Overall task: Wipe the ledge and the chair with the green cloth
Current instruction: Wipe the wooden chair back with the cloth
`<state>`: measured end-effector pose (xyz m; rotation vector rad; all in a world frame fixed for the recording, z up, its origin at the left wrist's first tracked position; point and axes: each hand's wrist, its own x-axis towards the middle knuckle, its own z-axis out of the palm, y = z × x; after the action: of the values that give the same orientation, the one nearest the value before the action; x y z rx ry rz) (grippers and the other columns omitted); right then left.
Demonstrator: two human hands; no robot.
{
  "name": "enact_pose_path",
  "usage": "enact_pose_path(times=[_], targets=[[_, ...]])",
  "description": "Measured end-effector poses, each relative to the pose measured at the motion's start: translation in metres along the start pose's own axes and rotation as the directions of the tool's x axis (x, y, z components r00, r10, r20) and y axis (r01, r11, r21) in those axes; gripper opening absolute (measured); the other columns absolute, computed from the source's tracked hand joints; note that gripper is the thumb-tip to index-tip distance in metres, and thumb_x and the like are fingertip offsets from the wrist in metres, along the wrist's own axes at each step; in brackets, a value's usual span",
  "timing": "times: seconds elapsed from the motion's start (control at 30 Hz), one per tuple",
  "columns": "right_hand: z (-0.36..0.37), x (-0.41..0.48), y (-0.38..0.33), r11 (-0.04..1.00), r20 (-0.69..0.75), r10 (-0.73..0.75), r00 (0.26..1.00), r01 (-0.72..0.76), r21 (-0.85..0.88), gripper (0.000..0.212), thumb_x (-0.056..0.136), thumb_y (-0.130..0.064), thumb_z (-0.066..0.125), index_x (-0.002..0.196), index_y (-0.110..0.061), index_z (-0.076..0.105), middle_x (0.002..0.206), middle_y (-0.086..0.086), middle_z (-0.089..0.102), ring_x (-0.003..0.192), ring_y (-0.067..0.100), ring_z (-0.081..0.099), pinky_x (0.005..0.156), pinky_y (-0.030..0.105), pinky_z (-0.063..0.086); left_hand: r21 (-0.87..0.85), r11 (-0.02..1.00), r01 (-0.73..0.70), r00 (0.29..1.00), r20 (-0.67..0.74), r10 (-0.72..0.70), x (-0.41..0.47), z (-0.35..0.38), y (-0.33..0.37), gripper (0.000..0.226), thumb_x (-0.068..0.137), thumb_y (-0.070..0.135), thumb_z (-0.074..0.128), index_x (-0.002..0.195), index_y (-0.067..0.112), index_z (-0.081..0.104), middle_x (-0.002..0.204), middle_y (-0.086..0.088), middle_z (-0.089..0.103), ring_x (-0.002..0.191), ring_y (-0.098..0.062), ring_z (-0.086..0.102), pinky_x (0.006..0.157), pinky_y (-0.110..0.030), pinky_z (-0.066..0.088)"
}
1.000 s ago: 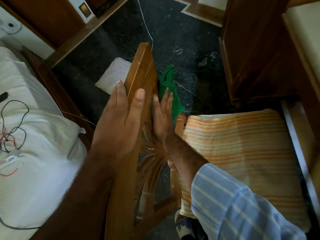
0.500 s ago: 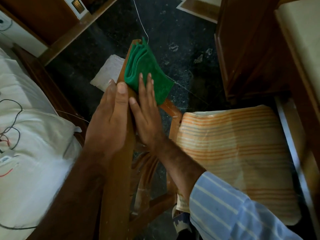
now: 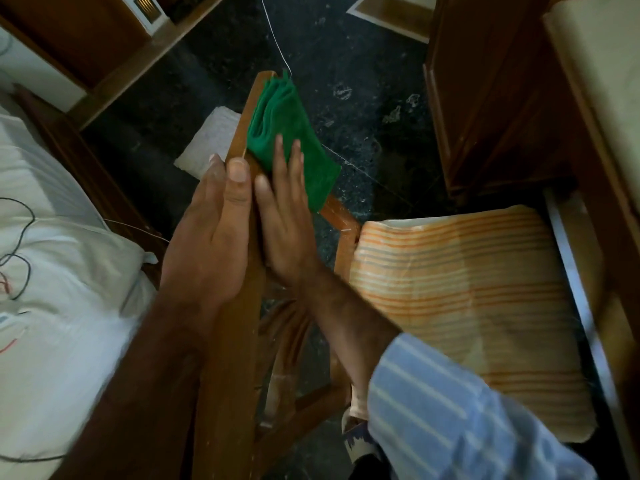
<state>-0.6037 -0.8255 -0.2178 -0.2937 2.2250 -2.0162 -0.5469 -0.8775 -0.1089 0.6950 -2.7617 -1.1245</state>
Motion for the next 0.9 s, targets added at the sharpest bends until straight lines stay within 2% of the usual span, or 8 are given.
enact_pose_path(times=[0.07, 0.23, 0.3, 0.4, 0.63, 0.73, 0.83, 0.9], targets=[[-0.004, 0.028, 0.0, 0.999, -0.05, 0.038, 0.998, -0.036, 0.031, 0.063, 0.108, -0.061, 0.021, 0.166, -0.045, 0.001, 0.179, -0.008, -0.005, 0.164, 0.009, -0.009, 0.131, 0.044, -0.001, 0.014, 1.0, 0.002, 1.0, 0.016, -0.002, 0.001, 0.0, -0.001, 0.1, 0.074, 0.097, 0.007, 0.157, 0.043, 0.016, 0.166, 0.011, 0.025, 0.151, -0.011, 0.025, 0.123, -0.049, 0.022], [-0.014, 0.032, 0.026, 0.998, -0.007, 0.058, 0.998, -0.058, -0.006, 0.066, 0.107, -0.062, 0.022, 0.166, -0.043, 0.001, 0.179, -0.008, -0.001, 0.165, 0.011, -0.005, 0.133, 0.057, 0.004, 0.27, 0.956, -0.114, 0.993, 0.045, 0.106, 0.005, 0.001, 0.001, 0.11, 0.078, 0.093, 0.006, 0.161, 0.022, 0.009, 0.168, -0.005, 0.021, 0.152, -0.025, 0.026, 0.119, -0.042, 0.022], [-0.015, 0.017, 0.038, 0.994, 0.019, 0.104, 0.994, -0.103, -0.024, 0.073, 0.101, -0.073, 0.017, 0.166, -0.045, -0.001, 0.179, -0.009, -0.005, 0.165, 0.011, -0.007, 0.133, 0.057, 0.004, 0.35, 0.931, -0.104, 0.995, 0.033, 0.099, 0.006, 0.004, 0.001, 0.106, 0.083, 0.091, 0.017, 0.16, 0.02, 0.006, 0.167, -0.009, 0.02, 0.151, -0.028, 0.027, 0.117, -0.049, 0.026], [-0.014, -0.005, 0.051, 0.988, 0.05, 0.146, 0.988, -0.144, -0.047, 0.089, 0.088, -0.091, 0.005, 0.165, -0.047, -0.003, 0.178, -0.01, -0.011, 0.164, 0.013, -0.01, 0.131, 0.052, 0.006, 0.492, 0.855, -0.163, 0.985, 0.027, 0.171, 0.004, 0.009, 0.001, 0.109, 0.085, 0.088, 0.033, 0.159, 0.013, 0.003, 0.167, -0.014, 0.018, 0.152, -0.03, 0.023, 0.118, -0.047, 0.026], [-0.011, -0.025, 0.059, 0.985, 0.108, 0.157, 0.982, -0.148, -0.089, 0.094, 0.087, -0.091, 0.001, 0.168, -0.043, 0.005, 0.178, -0.009, -0.015, 0.164, 0.013, -0.013, 0.132, 0.047, 0.005, 0.606, 0.763, -0.225, 0.969, 0.053, 0.243, 0.008, 0.012, 0.002, 0.111, 0.086, 0.079, 0.044, 0.159, 0.007, 0.001, 0.167, -0.019, 0.01, 0.153, -0.035, 0.019, 0.119, -0.051, 0.029], [-0.012, -0.026, 0.057, 0.988, 0.135, 0.14, 0.981, -0.129, -0.088, 0.078, 0.099, -0.079, 0.012, 0.167, -0.042, 0.006, 0.179, -0.006, -0.013, 0.164, 0.015, -0.014, 0.134, 0.05, 0.006, 0.71, 0.614, -0.346, 0.92, 0.128, 0.37, 0.023, 0.012, 0.013, 0.105, 0.089, 0.073, 0.047, 0.16, 0.011, 0.003, 0.168, -0.019, 0.004, 0.154, -0.036, 0.011, 0.118, -0.056, 0.026], [-0.015, -0.025, 0.056, 0.988, 0.13, 0.152, 0.98, -0.15, -0.029, 0.061, 0.11, -0.059, 0.024, 0.167, -0.045, 0.01, 0.179, -0.007, -0.01, 0.165, 0.015, -0.011, 0.132, 0.058, 0.009, 0.806, 0.361, -0.469, 0.824, 0.251, 0.508, 0.052, 0.021, 0.031, 0.092, 0.094, 0.063, 0.045, 0.159, 0.006, 0.015, 0.168, -0.018, 0.01, 0.155, -0.034, 0.009, 0.123, -0.055, 0.019], [-0.017, -0.024, 0.056, 0.987, 0.132, 0.159, 0.978, -0.161, 0.001, 0.059, 0.111, -0.054, 0.028, 0.167, -0.042, 0.015, 0.179, -0.007, -0.009, 0.165, 0.015, -0.009, 0.133, 0.057, 0.009, 0.852, 0.181, -0.491, 0.795, 0.354, 0.492, 0.074, 0.033, 0.043, 0.082, 0.097, 0.061, 0.041, 0.157, 0.007, 0.025, 0.168, -0.016, 0.016, 0.155, -0.034, 0.008, 0.124, -0.054, 0.015]])
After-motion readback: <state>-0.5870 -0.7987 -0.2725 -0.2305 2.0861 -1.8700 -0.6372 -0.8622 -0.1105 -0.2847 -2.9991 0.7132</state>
